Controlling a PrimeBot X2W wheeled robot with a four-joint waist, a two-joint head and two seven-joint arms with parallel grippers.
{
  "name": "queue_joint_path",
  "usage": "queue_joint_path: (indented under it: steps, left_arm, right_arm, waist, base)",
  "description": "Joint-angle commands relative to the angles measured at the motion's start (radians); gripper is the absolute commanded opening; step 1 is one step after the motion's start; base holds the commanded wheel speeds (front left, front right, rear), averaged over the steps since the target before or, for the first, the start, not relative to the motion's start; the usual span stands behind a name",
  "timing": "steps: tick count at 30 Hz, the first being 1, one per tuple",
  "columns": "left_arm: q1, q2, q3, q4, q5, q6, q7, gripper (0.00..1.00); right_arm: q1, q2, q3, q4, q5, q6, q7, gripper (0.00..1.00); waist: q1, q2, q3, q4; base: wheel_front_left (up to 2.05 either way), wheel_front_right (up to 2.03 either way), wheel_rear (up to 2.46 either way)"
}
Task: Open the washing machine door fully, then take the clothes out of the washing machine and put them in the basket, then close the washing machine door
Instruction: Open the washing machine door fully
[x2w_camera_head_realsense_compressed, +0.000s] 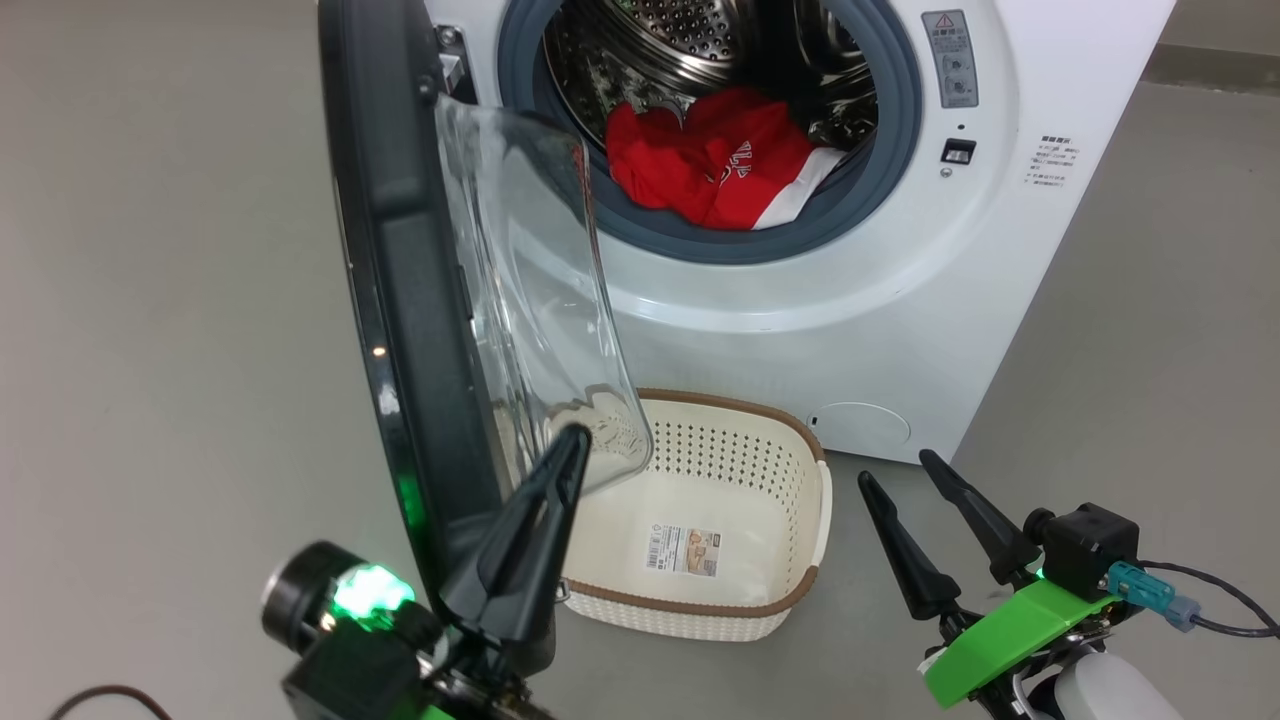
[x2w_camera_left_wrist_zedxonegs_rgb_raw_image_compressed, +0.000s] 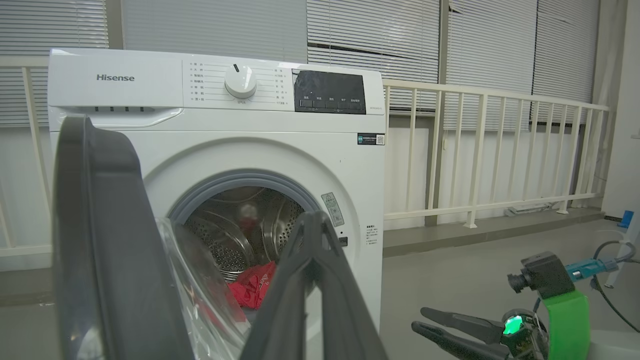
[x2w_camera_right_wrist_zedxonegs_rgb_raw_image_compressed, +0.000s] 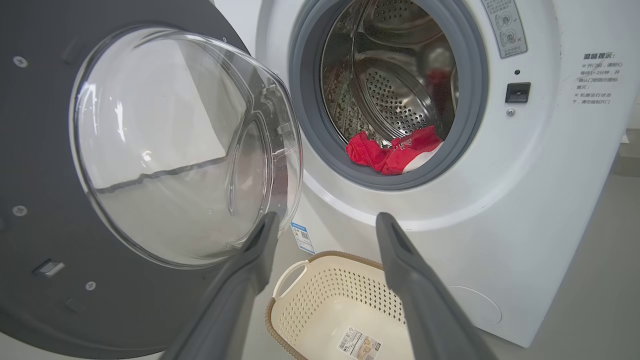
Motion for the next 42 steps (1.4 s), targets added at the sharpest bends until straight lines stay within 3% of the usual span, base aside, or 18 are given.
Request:
queue_joint_path:
  steps: [1,13,30,42]
  left_arm:
    - [-0.008,-0.001,0.024,-0.012,-0.009,0.0,0.005,0.0]
    - [0.052,-0.008,-0.024,0.105,-0.049,0.0,0.009,0.0]
    - [0.031,-0.014,-0.011,0.369,-0.133,-0.016,-0.024,0.0]
    - [0.016,0.001,0.021,0.424,-0.15,-0.001,-0.047,0.0]
  right_arm:
    - [-0.009,0.001,0.011,-0.026,0.005,0.002,-0.012,1.0]
    - [-0.007,0.005,0.012,-0.026,0.008,0.002,-0.012,1.0]
    - [-0.012,0.013,0.016,-0.016,0.016,0.002,-0.012,1.0]
    - [-0.009,0.01,0.024,-0.013,0.022,0.002,-0.012,1.0]
  waist:
    - [0.0,0.0,0.002,0.001]
    - [0.0,0.0,0.001,0.007]
    - [0.0,0.0,0.0,-0.002]
    - [0.0,0.0,-0.004,0.006]
  base:
    - [0.0,0.0,0.0]
    - [0.0,0.0,0.0]
    - [0.0,0.0,0.0]
    - [0.0,0.0,0.0]
